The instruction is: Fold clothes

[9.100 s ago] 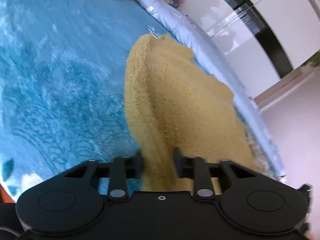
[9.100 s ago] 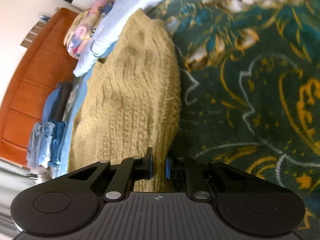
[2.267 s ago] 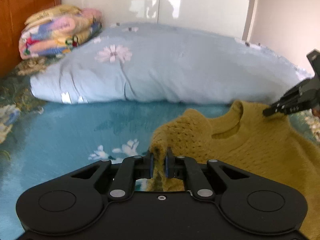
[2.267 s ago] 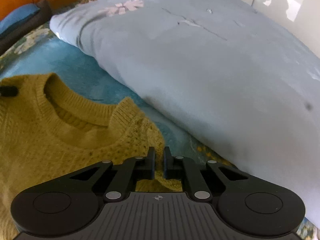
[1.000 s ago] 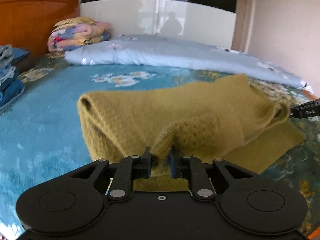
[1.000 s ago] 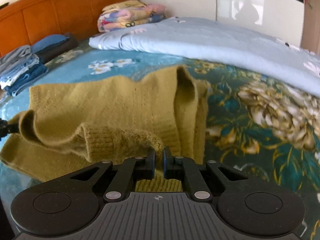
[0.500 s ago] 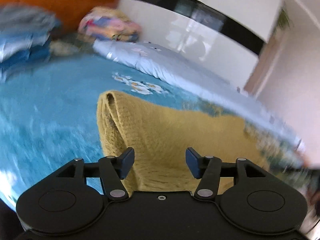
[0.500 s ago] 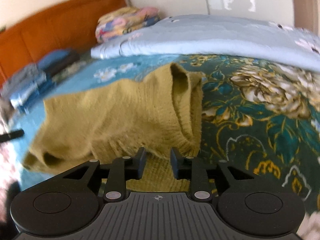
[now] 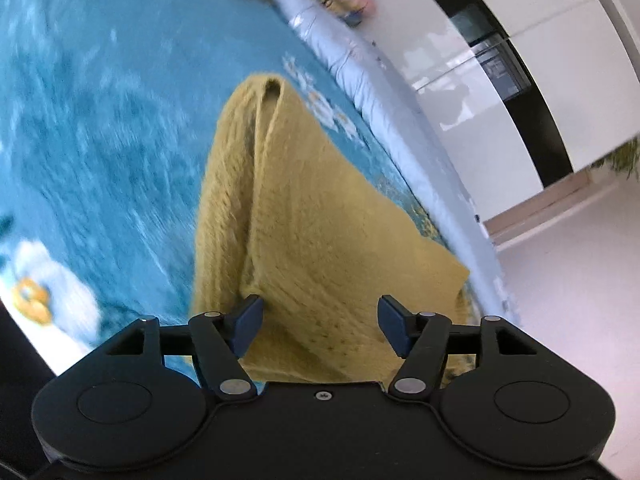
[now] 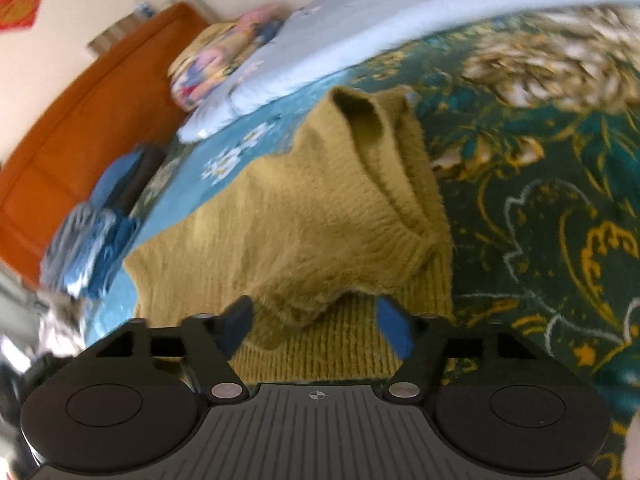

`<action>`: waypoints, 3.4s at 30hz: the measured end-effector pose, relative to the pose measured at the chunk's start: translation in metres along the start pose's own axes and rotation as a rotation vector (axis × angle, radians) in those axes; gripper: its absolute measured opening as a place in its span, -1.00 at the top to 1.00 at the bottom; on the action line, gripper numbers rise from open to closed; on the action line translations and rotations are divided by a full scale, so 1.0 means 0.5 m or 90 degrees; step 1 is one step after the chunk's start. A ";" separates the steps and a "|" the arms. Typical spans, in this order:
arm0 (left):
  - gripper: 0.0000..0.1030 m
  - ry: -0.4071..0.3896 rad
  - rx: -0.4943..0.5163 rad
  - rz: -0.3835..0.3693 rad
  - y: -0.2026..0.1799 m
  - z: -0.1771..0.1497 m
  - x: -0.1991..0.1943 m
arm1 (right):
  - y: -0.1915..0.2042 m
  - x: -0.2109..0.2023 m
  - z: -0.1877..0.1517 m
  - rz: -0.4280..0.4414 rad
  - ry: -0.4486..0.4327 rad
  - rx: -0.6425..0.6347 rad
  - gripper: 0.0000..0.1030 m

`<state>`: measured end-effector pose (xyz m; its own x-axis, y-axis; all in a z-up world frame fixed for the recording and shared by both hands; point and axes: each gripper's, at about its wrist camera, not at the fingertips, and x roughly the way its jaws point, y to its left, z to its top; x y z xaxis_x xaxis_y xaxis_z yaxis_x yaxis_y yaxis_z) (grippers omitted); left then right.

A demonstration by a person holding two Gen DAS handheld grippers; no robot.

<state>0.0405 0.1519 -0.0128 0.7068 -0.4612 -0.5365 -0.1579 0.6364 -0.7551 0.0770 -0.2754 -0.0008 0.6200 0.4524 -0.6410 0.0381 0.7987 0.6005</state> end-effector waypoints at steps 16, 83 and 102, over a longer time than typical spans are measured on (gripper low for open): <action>-0.19 0.104 -0.300 -0.024 0.052 0.034 0.115 | -0.072 0.083 0.016 0.056 0.041 0.296 0.13; 0.20 -0.029 -0.010 0.094 -0.010 0.310 0.209 | -0.114 0.246 0.314 0.110 -0.042 0.326 0.14; 0.12 -0.062 -0.067 0.083 0.042 0.328 0.160 | -0.119 0.267 0.324 0.104 -0.021 0.323 0.34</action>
<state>0.2065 0.2297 -0.0100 0.7384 -0.3136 -0.5970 -0.3199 0.6164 -0.7195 0.2842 -0.3267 -0.0447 0.6732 0.5361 -0.5092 0.3075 0.4233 0.8522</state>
